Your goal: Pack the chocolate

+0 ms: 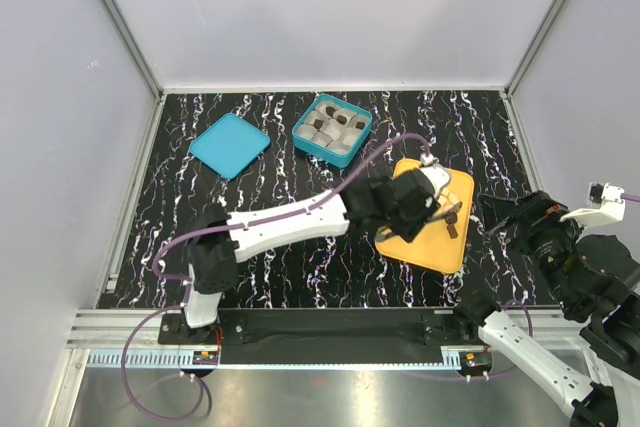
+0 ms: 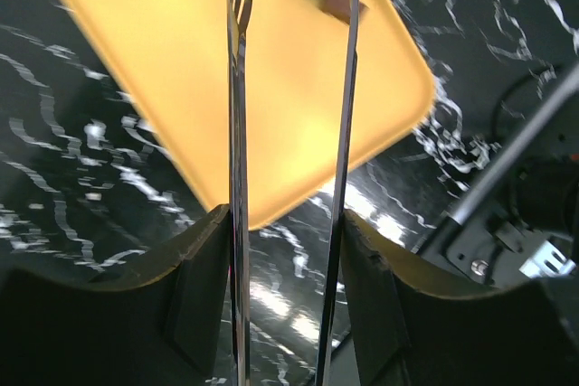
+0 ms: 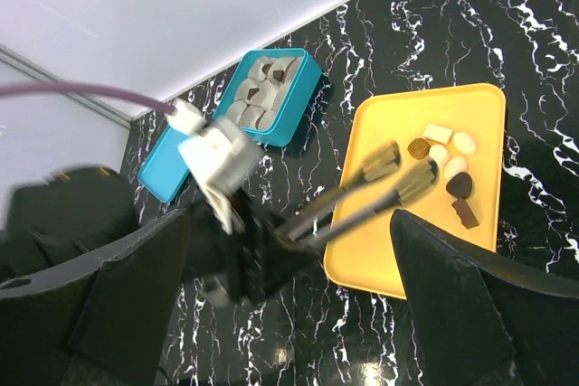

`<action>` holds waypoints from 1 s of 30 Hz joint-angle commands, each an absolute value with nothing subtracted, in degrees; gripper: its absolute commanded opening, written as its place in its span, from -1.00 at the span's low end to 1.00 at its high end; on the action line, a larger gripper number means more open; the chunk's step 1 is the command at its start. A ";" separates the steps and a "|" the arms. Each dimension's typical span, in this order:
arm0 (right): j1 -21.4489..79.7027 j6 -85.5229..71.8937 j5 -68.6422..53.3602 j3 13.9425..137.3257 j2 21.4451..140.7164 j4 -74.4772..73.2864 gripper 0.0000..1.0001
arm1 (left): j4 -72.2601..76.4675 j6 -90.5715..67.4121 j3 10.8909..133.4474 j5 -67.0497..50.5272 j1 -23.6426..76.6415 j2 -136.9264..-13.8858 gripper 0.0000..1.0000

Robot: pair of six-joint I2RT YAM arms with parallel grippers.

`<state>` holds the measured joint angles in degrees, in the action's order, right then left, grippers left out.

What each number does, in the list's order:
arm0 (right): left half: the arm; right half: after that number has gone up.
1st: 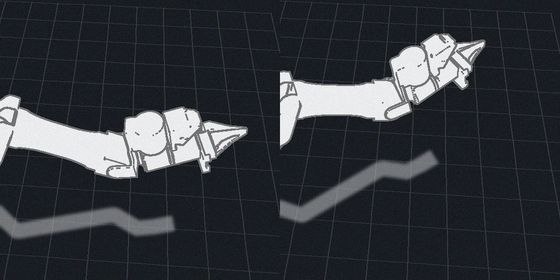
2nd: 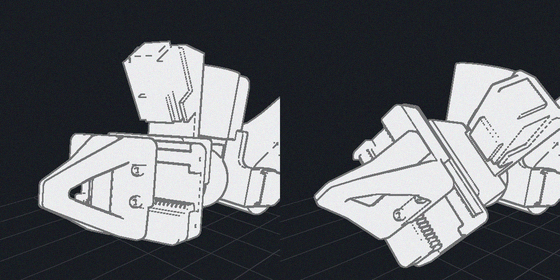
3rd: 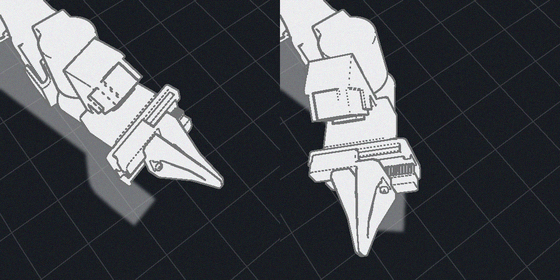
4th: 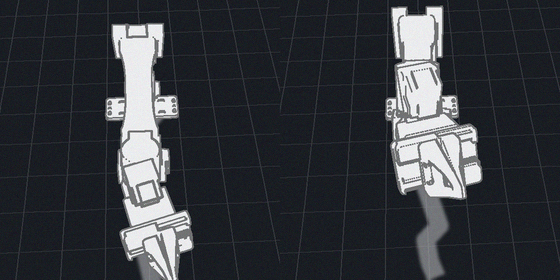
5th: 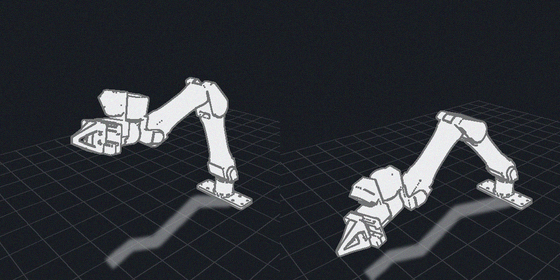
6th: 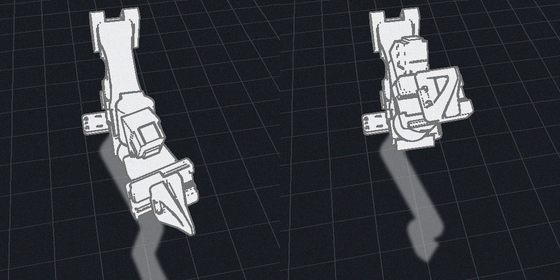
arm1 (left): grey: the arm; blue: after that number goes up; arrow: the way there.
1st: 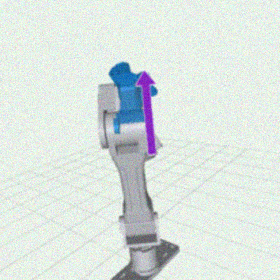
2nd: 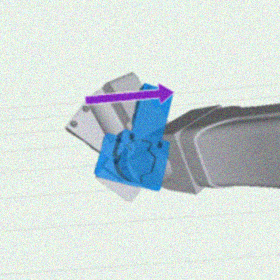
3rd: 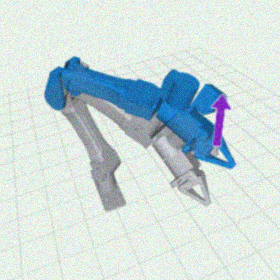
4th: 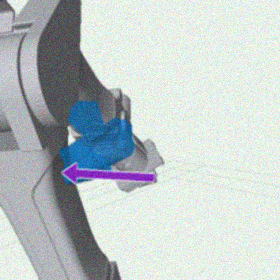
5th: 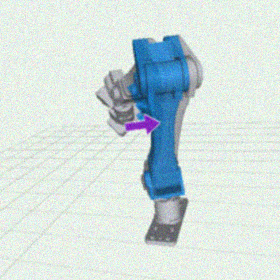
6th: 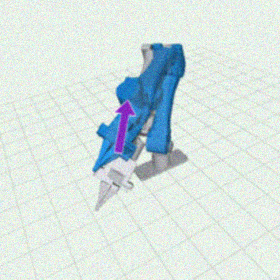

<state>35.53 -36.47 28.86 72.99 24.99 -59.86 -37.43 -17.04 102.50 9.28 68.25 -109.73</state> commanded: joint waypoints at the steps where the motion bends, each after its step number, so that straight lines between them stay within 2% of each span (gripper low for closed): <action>1: 35.86 -36.39 31.11 74.79 24.96 -60.29 0.99 | -33.75 -20.48 103.09 10.89 71.18 -111.70 0.06; 14: 35.86 -37.44 30.67 74.18 24.00 -60.56 0.99 | -36.74 -22.76 109.86 13.89 73.56 -121.11 0.07; 30: 35.86 -37.09 30.67 73.92 23.56 -60.21 0.99 | -39.20 -23.20 109.60 16.87 73.56 -122.26 -0.01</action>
<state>35.53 -36.75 29.08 73.38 24.21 -59.94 -38.54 -22.52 107.13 13.45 73.63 -122.13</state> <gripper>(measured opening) 0.994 0.500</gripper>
